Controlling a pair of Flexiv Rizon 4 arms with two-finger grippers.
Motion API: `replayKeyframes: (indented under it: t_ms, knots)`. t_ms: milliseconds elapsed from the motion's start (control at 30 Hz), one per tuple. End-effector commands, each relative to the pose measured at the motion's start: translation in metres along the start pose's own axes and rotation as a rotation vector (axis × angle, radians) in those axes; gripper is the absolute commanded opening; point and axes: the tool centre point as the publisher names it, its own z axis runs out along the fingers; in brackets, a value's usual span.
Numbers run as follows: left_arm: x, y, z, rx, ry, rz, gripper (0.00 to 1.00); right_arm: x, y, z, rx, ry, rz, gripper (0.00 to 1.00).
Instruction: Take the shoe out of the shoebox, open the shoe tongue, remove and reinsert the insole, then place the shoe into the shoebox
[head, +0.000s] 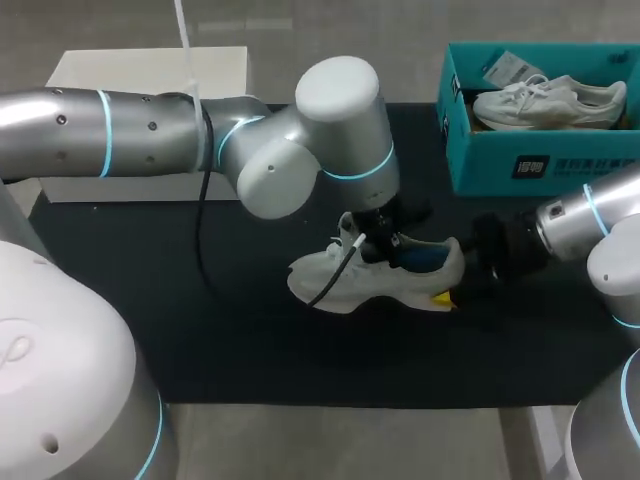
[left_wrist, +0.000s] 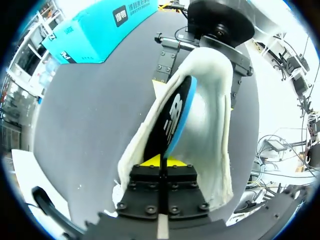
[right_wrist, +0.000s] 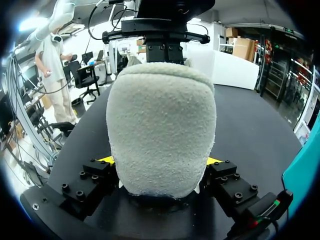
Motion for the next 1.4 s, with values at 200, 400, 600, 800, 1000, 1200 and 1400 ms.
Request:
replayKeyframes:
  t_ms: [200,400,600,800,1000,1200,1400]
  knots:
    - [0.002,0.005,-0.019,0.12,0.115,0.026,0.0,0.002,-0.001,0.004,0.003,-0.001,-0.001,0.0]
    - [0.01,-0.003,-0.028,0.189,0.165,0.045,0.0,0.002,-0.001,0.004,0.003,-0.001,-0.001,0.0]
    - [0.018,-0.014,-0.046,0.303,0.218,0.066,0.0,0.002,-0.001,0.004,0.003,-0.001,-0.001,0.0]
    - [0.021,-0.017,-0.052,0.318,0.212,0.074,0.0,0.002,-0.001,0.004,0.003,-0.001,-0.001,0.0]
    - [0.023,-0.013,-0.059,0.387,0.247,0.052,0.0,0.002,-0.001,0.004,0.003,-0.001,-0.001,0.0]
    - [0.02,-0.002,-0.074,0.443,0.248,0.021,0.0,0.002,-0.001,0.004,0.003,-0.001,-0.001,0.0]
    - [0.017,-0.004,-0.094,0.511,0.248,0.015,0.0,0.002,-0.001,0.004,0.003,-0.001,-0.001,0.0]
